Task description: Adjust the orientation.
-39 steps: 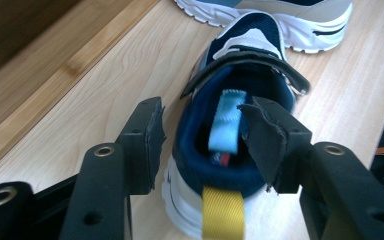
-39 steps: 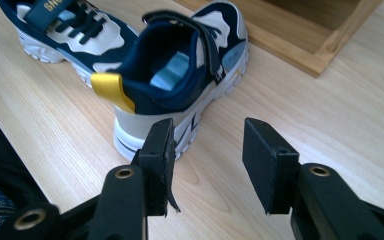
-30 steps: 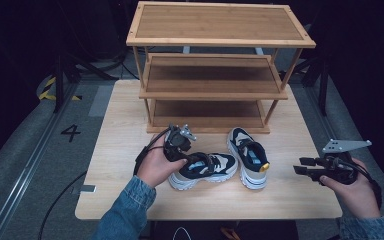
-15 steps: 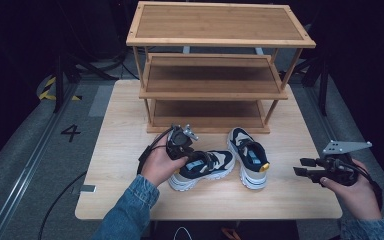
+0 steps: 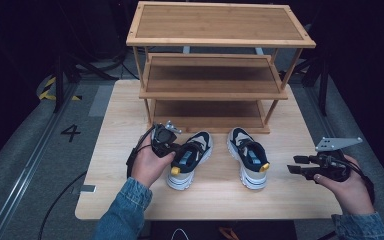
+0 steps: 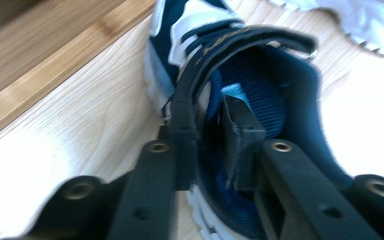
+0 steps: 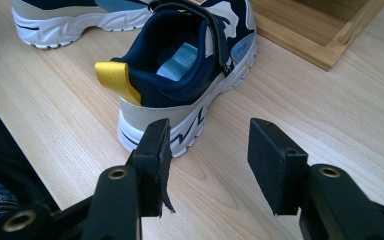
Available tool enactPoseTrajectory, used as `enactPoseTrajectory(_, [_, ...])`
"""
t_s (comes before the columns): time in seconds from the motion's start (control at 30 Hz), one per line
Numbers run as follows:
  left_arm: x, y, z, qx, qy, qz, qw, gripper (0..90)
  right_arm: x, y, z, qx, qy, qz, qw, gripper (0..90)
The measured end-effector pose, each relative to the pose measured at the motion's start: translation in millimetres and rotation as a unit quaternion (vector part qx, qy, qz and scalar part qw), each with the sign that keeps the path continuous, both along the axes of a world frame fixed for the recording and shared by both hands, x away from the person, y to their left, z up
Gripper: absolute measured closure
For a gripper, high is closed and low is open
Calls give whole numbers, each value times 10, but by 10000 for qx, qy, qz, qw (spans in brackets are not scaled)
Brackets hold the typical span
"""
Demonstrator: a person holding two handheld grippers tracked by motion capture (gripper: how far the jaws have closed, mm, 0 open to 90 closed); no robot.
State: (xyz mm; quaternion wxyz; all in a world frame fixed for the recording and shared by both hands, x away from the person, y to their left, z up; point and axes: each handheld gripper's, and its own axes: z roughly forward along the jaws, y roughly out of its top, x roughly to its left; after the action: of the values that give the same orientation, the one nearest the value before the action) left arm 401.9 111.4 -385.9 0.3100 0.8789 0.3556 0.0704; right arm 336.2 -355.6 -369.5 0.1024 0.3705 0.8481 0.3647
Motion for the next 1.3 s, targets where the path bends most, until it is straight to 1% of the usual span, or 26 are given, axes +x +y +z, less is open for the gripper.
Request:
enactPoseTrajectory(0.03, [-24, 16, 33, 6, -37, 36, 10000, 671, 2, 1, 4, 2, 4, 2, 10000, 527])
enactPoseTrajectory(0.07, [-44, 32, 64, -39, -134, 19, 9999, 647, 5, 0, 7, -2, -2, 2, 10000, 527])
enactPoseTrajectory(0.1, [-79, 57, 101, -136, -178, 51, 9997, 645, 8, 1, 11, 19, -15, -4, 10000, 527])
enactPoseTrajectory(0.13, [-108, 95, 143, -195, -202, 20, 9996, 646, 12, 0, 17, 5, -22, -8, 10000, 527])
enactPoseTrajectory(0.2, [-176, 183, 222, -321, -222, 122, 9992, 657, 21, 4, 31, 11, -48, 2, 10000, 527])
enactPoseTrajectory(0.23, [-203, 233, 253, -308, -192, 172, 9992, 667, 27, 5, 37, -1, -65, 14, 10000, 527])
enactPoseTrajectory(0.33, [-236, 341, 255, -25, 32, 310, 9995, 715, 52, 18, 42, -30, -75, 21, 10000, 526])
enactPoseTrajectory(0.37, [-236, 341, 255, -25, 32, 310, 9995, 727, 59, 27, 42, -21, -83, 18, 10000, 526])
enactPoseTrajectory(0.4, [-220, 368, 178, 134, 208, 343, 9991, 732, 66, 38, 45, -28, -79, 45, 10000, 526])
enactPoseTrajectory(0.43, [-202, 366, 116, 261, 317, 296, 9987, 737, 67, 46, 47, -32, -77, 54, 10000, 525])
enactPoseTrajectory(0.5, [-187, 335, 32, 354, 468, 221, 9980, 741, 66, 64, 43, -16, -81, 90, 9999, 525])
enactPoseTrajectory(0.57, [-179, 283, -34, 419, 621, 61, 9972, 745, 63, 69, 44, -48, -87, 111, 9999, 524])
enactPoseTrajectory(0.6, [-176, 273, -40, 470, 578, 28, 9972, 779, 62, 64, 48, -42, -90, 106, 9999, 524])
enactPoseTrajectory(0.63, [-177, 264, -37, 528, 545, 51, 9971, 779, 62, 59, 52, -42, -98, 99, 9999, 524])
enactPoseTrajectory(0.7, [-181, 261, -33, 509, 557, 47, 9971, 774, 62, 51, 59, -34, -107, 82, 9999, 524])
enactPoseTrajectory(0.73, [-190, 257, -35, 430, 597, 18, 9973, 781, 68, 40, 66, -7, -119, 67, 9999, 524])
enactPoseTrajectory(0.77, [-190, 257, -35, 430, 597, 18, 9973, 781, 71, 39, 66, -10, -122, 61, 9999, 524])
enactPoseTrajectory(0.8, [-206, 229, -43, 334, 568, -8, 9978, 781, 73, 42, 65, -10, -114, 58, 9999, 524])
enactPoseTrajectory(0.9, [-215, 187, -31, 357, 548, -95, 9978, 774, 73, 53, 61, -15, -109, 79, 9999, 524])
enactPoseTrajectory(0.97, [-228, 124, -31, 342, 461, -130, 9983, 775, 71, 64, 61, -7, -108, 105, 9999, 523])
enactPoseTrajectory(1.03, [-240, 79, -25, 377, 470, -213, 9980, 781, 68, 67, 65, -17, -115, 104, 9999, 523])
enactPoseTrajectory(1.1, [-267, 27, -27, 329, 543, -351, 9974, 784, 66, 65, 68, -5, -133, 100, 9999, 523])
enactPoseTrajectory(1.17, [-279, 8, -27, 306, 583, -393, 9971, 781, 66, 63, 67, -7, -134, 94, 9999, 522])
enactPoseTrajectory(1.2, [-294, -27, -34, 268, 582, -490, 9967, 773, 66, 60, 68, -12, -122, 90, 9999, 522])
enactPoseTrajectory(1.27, [-305, -48, -33, 253, 609, -539, 9964, 767, 67, 60, 67, -11, -122, 91, 9999, 521])
enactPoseTrajectory(1.3, [-320, -73, -34, 219, 615, -608, 9960, 767, 69, 60, 66, -14, -121, 92, 9999, 521])
